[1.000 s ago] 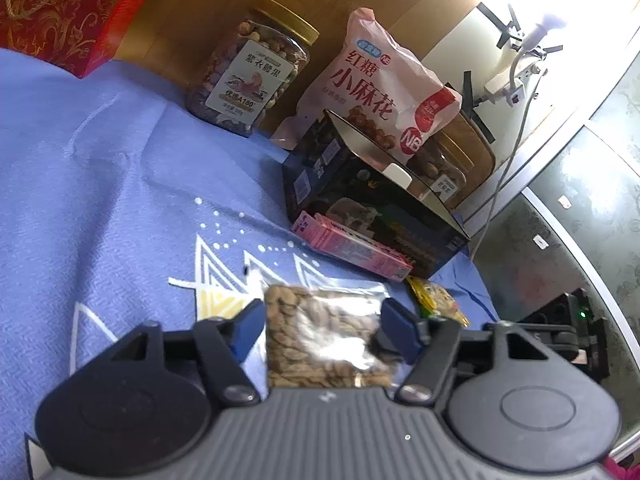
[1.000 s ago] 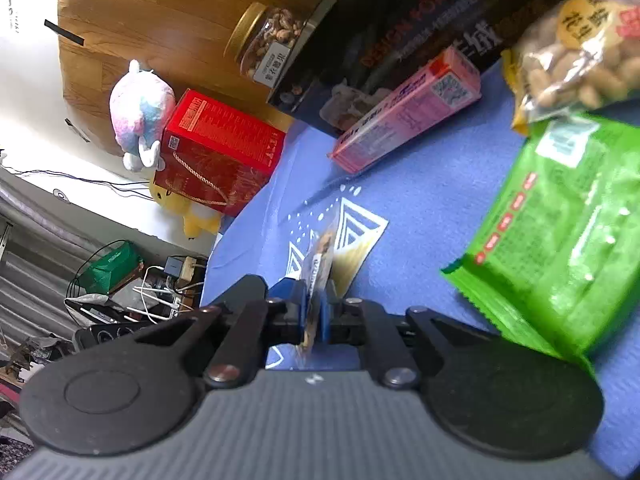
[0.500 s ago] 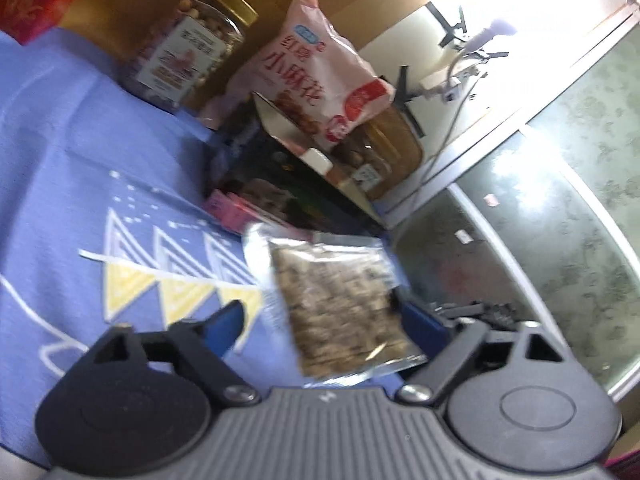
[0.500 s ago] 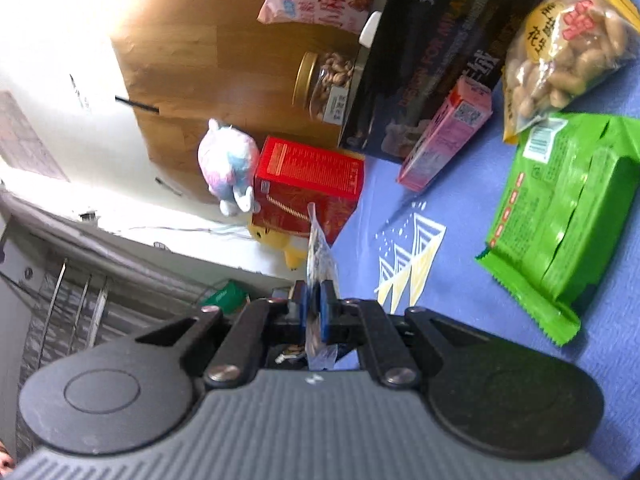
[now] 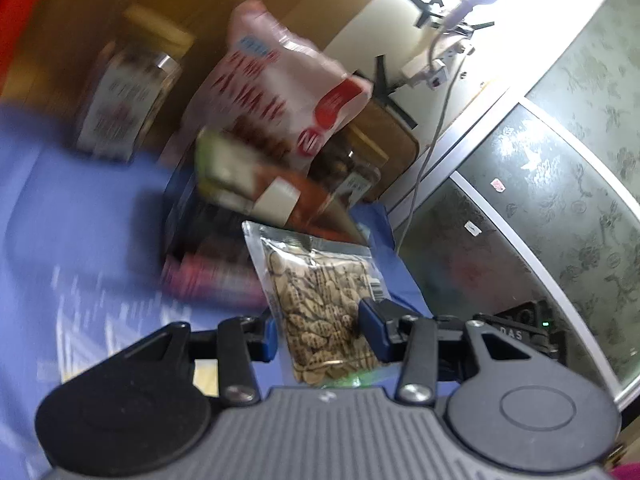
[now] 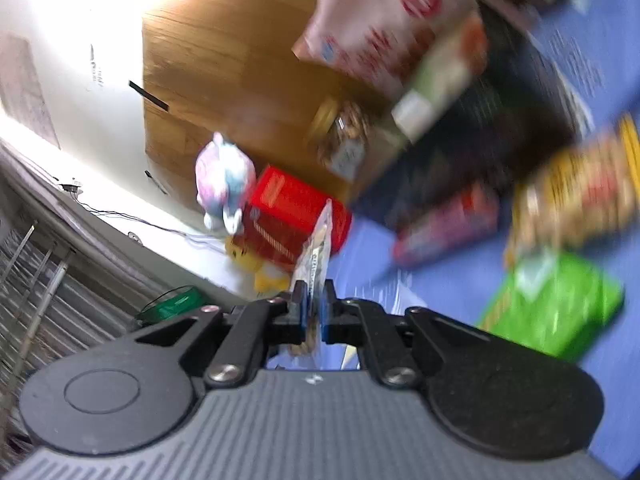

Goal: Organize snacks

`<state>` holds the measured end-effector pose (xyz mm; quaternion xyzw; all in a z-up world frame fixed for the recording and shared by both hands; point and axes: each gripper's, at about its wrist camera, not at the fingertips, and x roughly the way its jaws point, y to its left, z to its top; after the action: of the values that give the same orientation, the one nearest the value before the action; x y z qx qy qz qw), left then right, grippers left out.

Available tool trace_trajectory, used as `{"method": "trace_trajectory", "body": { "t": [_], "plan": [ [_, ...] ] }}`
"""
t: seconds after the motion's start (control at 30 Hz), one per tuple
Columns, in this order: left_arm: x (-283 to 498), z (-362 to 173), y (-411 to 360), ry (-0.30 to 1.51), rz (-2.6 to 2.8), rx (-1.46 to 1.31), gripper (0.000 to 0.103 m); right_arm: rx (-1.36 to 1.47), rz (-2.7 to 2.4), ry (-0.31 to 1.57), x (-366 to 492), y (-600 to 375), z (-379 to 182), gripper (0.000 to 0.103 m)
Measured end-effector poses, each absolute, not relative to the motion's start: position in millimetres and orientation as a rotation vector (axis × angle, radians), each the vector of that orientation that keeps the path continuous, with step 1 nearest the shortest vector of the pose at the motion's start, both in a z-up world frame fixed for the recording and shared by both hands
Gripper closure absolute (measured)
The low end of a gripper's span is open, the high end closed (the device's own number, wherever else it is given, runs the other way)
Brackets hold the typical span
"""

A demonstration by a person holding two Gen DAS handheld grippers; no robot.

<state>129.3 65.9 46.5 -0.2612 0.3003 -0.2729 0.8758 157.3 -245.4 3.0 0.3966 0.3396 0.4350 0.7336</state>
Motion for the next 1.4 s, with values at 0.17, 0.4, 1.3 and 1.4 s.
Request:
{"method": "trace_trajectory", "body": {
  "t": [0.17,0.4,1.3,1.4],
  "plan": [
    [174.1,72.4,47.8,0.582,-0.532,-0.427,0.061,0.737,0.887,0.602,185.7,-239.9,28.6,0.092],
    [229.4,65.4,43.9,0.609,-0.421,-0.393,0.055,0.534,0.793,0.529,227.4,-208.8,28.0,0.09],
    [164.0,60.4,3.6,0.614,-0.436,-0.314,0.039,0.41,0.397,0.438,152.7,-300.6,-0.9,0.059],
    [165.6,42.8,-11.3,0.689,-0.462,-0.338,0.039,0.509,0.377,0.558,159.0,-312.7,-17.1,0.059]
  ]
}}
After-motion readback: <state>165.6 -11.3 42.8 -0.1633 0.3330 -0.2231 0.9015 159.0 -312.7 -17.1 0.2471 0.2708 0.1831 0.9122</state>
